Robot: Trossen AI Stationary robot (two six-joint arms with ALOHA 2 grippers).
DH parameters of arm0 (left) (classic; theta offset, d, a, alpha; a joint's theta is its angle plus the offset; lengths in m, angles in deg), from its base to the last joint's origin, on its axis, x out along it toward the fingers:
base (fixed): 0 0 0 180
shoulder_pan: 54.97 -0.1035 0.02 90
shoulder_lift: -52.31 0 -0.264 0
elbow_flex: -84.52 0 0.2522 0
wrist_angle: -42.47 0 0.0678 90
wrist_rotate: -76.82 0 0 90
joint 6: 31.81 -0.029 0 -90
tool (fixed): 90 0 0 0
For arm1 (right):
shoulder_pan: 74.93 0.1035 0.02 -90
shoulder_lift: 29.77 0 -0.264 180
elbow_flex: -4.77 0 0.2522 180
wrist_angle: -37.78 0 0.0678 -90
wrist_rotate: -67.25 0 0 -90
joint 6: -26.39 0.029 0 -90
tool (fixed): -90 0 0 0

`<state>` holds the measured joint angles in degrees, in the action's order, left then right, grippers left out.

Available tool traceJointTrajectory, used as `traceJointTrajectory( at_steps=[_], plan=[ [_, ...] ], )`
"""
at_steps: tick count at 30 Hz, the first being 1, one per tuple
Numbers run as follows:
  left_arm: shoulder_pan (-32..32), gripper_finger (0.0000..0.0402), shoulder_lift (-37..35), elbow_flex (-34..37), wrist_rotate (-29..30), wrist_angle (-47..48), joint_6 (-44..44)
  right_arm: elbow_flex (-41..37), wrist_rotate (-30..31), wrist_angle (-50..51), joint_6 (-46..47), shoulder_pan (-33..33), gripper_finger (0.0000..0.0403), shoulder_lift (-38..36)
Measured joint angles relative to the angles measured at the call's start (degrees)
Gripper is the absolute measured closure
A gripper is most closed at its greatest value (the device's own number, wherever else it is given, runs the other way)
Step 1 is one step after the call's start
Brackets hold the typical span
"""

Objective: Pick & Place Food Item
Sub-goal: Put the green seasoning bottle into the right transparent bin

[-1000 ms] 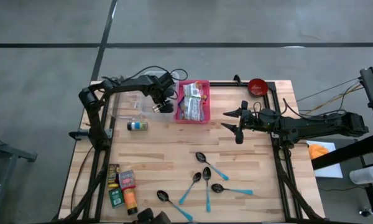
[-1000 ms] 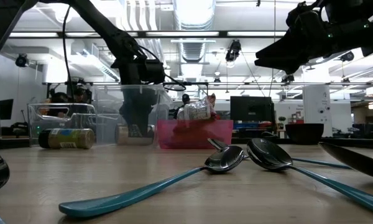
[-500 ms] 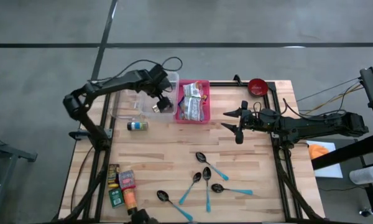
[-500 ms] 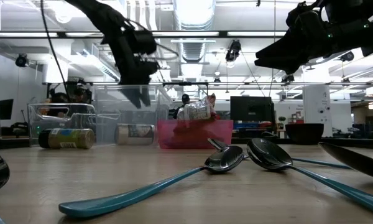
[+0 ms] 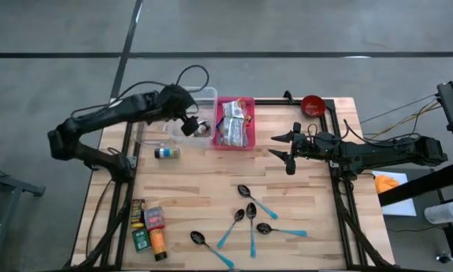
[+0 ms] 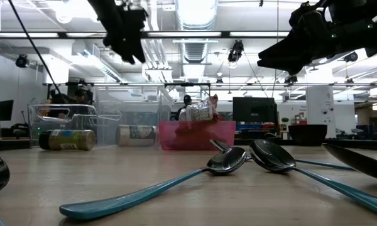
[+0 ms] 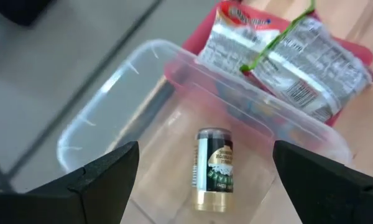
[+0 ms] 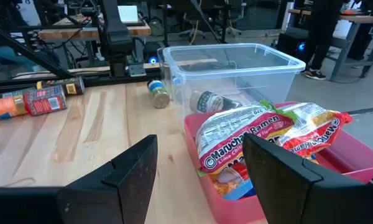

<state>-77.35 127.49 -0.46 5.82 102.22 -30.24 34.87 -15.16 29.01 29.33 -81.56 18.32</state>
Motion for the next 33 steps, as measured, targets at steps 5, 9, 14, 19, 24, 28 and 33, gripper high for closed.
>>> traceJointTrajectory(
  at_steps=[5,9,14,19,24,28,33],
  plan=[
    [10.7,0.0029,-1.1,0.0,11.3,6.0,11.0,0.0,0.0,0.0,0.0,0.0,0.0168,0.0],
    [19.1,0.0028,-0.4,0.4,18.0,12.6,23.1,0.0,0.0,0.0,0.0,0.0,0.0168,0.0],
    [29.0,0.0028,2.1,0.4,22.5,18.8,38.1,0.0,0.0,0.0,0.0,0.0,0.0168,0.0],
    [35.6,0.0029,5.6,0.4,24.7,24.5,62.3,0.0,0.0,0.0,0.0,0.0,0.0168,0.0],
    [38.6,0.0029,11.0,0.4,20.1,29.3,81.7,0.0,0.0,0.0,-0.1,0.0,0.0168,0.0],
    [41.5,0.0029,17.3,0.4,19.6,33.1,94.0,0.0,0.0,0.0,0.0,0.0,0.0168,0.0],
    [44.6,0.0029,25.8,0.4,19.6,39.9,111.8,0.0,0.0,0.0,-0.1,0.0,0.0168,0.0]
  ],
)
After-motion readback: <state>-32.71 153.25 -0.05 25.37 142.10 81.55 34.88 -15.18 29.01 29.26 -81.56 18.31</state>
